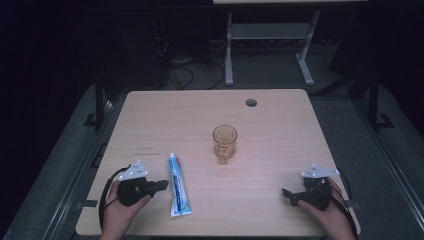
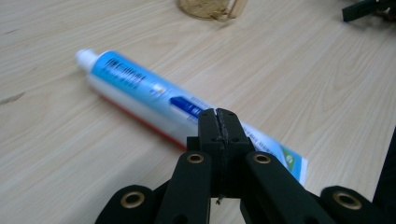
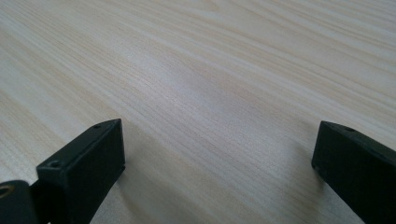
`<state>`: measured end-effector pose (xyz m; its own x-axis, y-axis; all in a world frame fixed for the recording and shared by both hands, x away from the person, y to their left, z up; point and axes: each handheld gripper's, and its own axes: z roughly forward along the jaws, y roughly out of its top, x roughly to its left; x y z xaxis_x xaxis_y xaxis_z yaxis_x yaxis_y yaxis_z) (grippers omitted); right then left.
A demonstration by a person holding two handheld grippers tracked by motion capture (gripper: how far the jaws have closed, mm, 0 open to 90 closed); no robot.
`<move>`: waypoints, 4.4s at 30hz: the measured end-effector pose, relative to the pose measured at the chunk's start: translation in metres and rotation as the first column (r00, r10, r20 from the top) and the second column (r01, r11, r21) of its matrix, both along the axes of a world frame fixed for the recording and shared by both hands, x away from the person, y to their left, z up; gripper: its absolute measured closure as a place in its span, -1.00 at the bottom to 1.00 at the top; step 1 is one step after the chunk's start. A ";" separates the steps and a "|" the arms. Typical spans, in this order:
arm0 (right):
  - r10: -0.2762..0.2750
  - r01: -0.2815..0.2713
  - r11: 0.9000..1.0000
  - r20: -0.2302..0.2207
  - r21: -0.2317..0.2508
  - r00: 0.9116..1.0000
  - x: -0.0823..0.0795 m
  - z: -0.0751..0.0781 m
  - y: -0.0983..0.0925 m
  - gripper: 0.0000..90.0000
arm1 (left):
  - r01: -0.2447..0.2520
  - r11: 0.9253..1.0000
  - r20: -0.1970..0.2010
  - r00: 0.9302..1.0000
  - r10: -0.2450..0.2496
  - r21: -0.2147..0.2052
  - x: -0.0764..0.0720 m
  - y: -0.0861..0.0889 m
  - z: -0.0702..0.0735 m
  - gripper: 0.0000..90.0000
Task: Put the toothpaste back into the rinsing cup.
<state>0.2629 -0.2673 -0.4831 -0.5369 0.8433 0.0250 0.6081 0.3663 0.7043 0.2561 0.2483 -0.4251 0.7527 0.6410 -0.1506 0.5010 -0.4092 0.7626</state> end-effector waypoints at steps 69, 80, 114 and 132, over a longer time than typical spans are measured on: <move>0.007 -0.007 1.000 0.000 0.001 1.000 0.001 0.000 0.000 -0.96 | 0.016 0.989 -0.072 0.997 -0.005 0.146 0.014 -0.016 -0.027 1.00; 0.007 -0.007 1.000 0.000 0.001 1.000 0.001 0.000 0.000 -0.96 | -0.066 0.986 -0.056 0.996 0.075 0.153 0.012 0.014 -0.024 1.00; 0.007 -0.007 1.000 -0.001 0.002 1.000 0.001 0.000 0.000 -0.96 | -0.275 0.944 -0.028 0.958 0.284 0.184 0.012 0.084 -0.025 1.00; 0.007 -0.007 1.000 -0.001 0.002 1.000 0.002 0.000 0.000 -0.96 | -0.178 0.980 0.016 0.984 0.177 0.090 0.059 0.031 0.007 1.00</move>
<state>0.2647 -0.2670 -0.4831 -0.5431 0.8393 0.0271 0.6058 0.3693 0.7047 0.3153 0.2796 -0.4182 0.6266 0.7752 -0.0804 0.5659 -0.3816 0.7308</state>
